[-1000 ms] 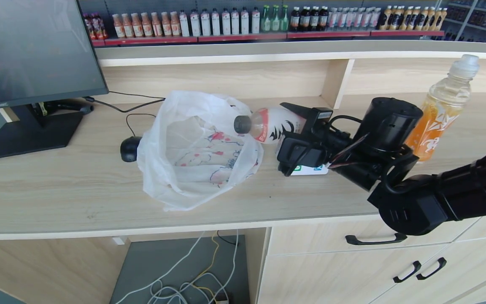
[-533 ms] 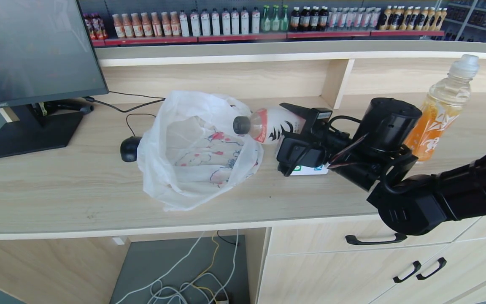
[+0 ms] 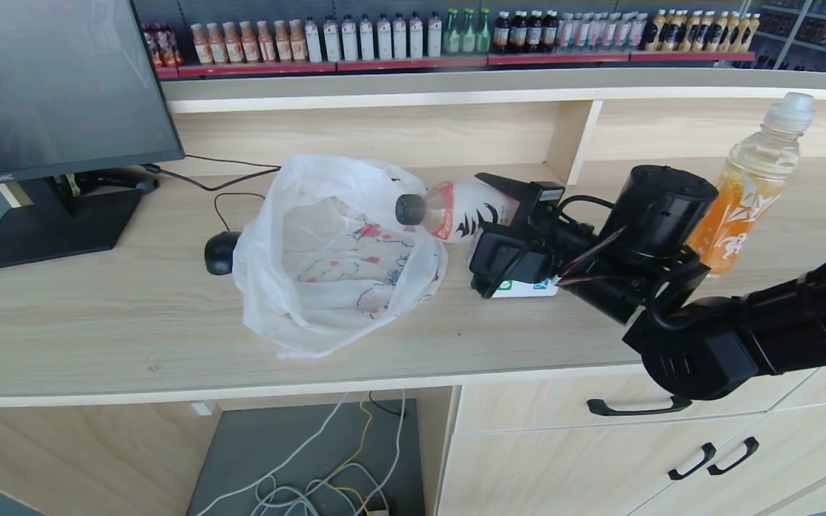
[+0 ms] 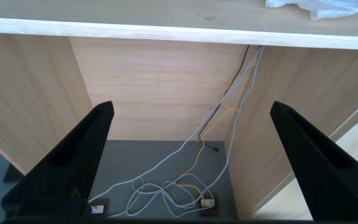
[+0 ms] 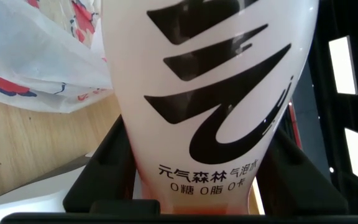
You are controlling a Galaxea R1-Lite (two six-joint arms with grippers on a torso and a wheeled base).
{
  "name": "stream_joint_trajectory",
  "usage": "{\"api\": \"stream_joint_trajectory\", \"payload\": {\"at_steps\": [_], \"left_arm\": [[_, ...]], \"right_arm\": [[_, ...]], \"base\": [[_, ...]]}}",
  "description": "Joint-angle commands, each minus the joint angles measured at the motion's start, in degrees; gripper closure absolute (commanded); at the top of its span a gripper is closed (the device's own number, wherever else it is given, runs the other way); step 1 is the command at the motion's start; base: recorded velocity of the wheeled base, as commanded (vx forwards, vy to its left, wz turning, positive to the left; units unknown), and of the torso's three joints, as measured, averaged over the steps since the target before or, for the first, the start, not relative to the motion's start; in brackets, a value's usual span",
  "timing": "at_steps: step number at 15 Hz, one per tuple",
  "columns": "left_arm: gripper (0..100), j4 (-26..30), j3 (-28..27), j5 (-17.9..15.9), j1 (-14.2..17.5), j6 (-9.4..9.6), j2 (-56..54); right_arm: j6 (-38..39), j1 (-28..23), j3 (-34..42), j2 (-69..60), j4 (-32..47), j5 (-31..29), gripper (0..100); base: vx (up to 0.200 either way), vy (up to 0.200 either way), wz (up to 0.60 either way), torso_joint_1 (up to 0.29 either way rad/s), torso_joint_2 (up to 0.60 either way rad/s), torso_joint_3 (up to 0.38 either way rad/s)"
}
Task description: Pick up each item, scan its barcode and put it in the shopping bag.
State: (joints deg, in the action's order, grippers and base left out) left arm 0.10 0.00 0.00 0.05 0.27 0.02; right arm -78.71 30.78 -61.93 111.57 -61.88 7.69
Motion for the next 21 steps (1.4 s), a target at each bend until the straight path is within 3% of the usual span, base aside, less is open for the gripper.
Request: {"api": "stream_joint_trajectory", "payload": {"at_steps": [1, 4, 9, 14, 17, 21], "left_arm": [[0, -0.01, 0.00, 0.00, 0.04, 0.00, -0.02], [0, -0.01, 0.00, 0.00, -0.05, 0.00, -0.02], [0, -0.01, 0.00, 0.00, 0.04, 0.00, -0.02], [0, -0.01, 0.00, 0.00, 0.04, 0.00, -0.02], [0, -0.01, 0.00, 0.00, 0.04, 0.00, -0.02], [0, -0.01, 0.00, 0.00, 0.04, 0.00, -0.02]], "right_arm": [[-0.04, 0.07, 0.05, -0.30, 0.00, 0.04, 100], [1.37, 0.07, -0.12, -0.83, -0.79, -0.13, 100], [10.07, 4.38, 0.67, -5.66, -2.37, -5.32, 100], [19.30, 7.45, 9.28, -11.90, -8.35, -8.66, 100], [30.11, 7.71, 14.99, -12.69, -14.67, -8.57, 100], [44.88, 8.24, 15.79, -11.72, -18.63, -9.19, 100]], "base": [[0.000, 0.000, 0.00, 0.000, 0.00, 0.000], [0.000, 0.000, 0.00, 0.000, 0.00, 0.000], [0.000, 0.000, 0.00, 0.000, 0.00, 0.000], [0.000, 0.000, 0.00, 0.000, 0.00, 0.000], [0.000, 0.000, 0.00, 0.000, 0.00, 0.000], [0.000, 0.000, 0.00, 0.000, 0.00, 0.000]]}}
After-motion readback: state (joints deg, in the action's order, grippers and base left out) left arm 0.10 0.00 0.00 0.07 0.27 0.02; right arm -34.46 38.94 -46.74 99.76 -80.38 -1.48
